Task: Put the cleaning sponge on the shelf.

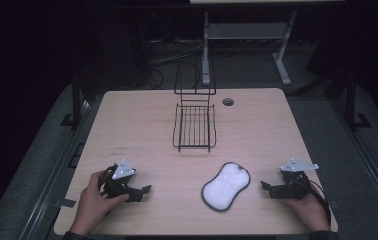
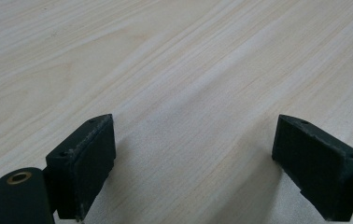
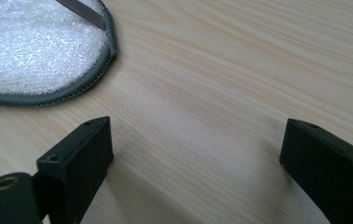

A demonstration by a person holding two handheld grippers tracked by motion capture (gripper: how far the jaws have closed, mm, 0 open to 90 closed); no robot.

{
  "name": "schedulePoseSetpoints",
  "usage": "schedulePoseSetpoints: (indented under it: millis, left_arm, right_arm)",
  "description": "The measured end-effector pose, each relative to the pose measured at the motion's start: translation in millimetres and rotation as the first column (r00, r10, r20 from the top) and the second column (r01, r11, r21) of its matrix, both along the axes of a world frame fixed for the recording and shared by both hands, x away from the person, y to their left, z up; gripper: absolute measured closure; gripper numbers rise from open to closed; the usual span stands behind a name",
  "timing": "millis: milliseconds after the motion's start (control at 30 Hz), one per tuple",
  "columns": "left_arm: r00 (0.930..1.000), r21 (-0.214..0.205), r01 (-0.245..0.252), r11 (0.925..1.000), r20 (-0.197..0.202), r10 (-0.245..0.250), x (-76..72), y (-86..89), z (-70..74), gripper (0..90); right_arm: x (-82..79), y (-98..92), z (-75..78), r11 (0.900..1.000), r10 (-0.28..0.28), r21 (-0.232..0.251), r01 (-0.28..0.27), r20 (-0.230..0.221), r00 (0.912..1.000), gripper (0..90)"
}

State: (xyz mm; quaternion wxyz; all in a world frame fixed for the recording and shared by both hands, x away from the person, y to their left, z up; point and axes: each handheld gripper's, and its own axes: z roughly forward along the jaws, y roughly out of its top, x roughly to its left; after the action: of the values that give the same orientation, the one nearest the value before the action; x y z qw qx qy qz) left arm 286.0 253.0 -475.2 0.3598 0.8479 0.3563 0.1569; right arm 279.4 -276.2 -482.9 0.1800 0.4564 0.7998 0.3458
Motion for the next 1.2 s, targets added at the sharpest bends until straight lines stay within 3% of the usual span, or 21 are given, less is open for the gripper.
schedulePoseSetpoints:
  millis: [200, 300, 333, 367, 433, 533, 567, 600, 700, 1000, 1200]
  left_arm:
    - [1.0, 0.0, 0.0, 1.0, -0.001, 0.0, 0.1, 0.1, 0.0, 12.6]
    - [1.0, 0.0, 0.0, 1.0, -0.001, 0.0, 0.1, 0.1, 0.0, 12.6]
    - [1.0, 0.0, 0.0, 1.0, -0.001, 0.0, 0.1, 0.1, 0.0, 12.6]
    - [1.0, -0.001, 0.0, 1.0, -0.001, 0.0, 0.1, 0.0, 0.0, 12.6]
    - [1.0, -0.001, 0.0, 1.0, -0.001, 0.0, 0.1, 0.0, 0.0, 12.6]
    - [1.0, 0.0, 0.0, 1.0, -0.001, 0.0, 0.1, 0.0, 0.0, 12.6]
    - [1.0, 0.0, 0.0, 1.0, -0.001, 0.0, 0.1, 0.0, 0.0, 12.6]
    - [1.0, 0.0, 0.0, 1.0, -0.001, 0.0, 0.1, 0.0, 0.0, 12.6]
    - [1.0, 0.0, 0.0, 1.0, -0.001, 0.0, 0.2, 0.0, 0.0, 12.6]
    - [1.0, 0.0, 0.0, 1.0, -0.001, 0.0, 0.2, 0.0, 0.0, 12.6]
    - [1.0, -0.002, -0.002, 1.0, -0.002, 0.002, 0.0, -0.1, 0.0, 12.6]
  right_arm:
    - [-2.4, -0.5, 1.0, 1.0, 0.002, 0.004, -0.002, 0.007, 1.0, 16.7]
    - [-4.6, -1.3, 6.4, 1.0, 0.01, 0.001, -0.01, -0.006, 0.9999, 39.9]
    - [-4.6, -1.3, 6.4, 1.0, 0.01, 0.001, -0.01, -0.006, 0.9999, 39.9]
    - [-5.7, -0.7, 9.3, 0.9998, 0.02, 0.008, -0.019, -0.012, 0.9997, 50.2]
    - [-6.0, -0.2, 10.5, 0.9996, 0.026, 0.01, -0.026, -0.015, 0.9995, 55.2]
    - [-7.8, 3.4, 16.1, 0.9987, 0.044, 0.028, -0.043, -0.036, 0.9984, 76.8]
    - [-7.8, 3.4, 16.1, 0.9987, 0.044, 0.028, -0.043, -0.036, 0.9984, 76.8]
    - [-7.5, 6.2, 18.2, 0.9976, 0.062, 0.034, -0.061, -0.045, 0.9971, 85.6]
    - [-7.6, 8.9, 19.6, 0.9963, 0.076, 0.043, -0.074, -0.049, 0.9959, 89.3]
    - [-1.4, 21.7, 28.7, 0.9899, 0.112, 0.093, -0.107, -0.055, 0.9921, 89.5]
    - [5.4, 30.8, 31.1, 0.9872, 0.13, 0.099, -0.125, -0.055, 0.9899, 89.5]
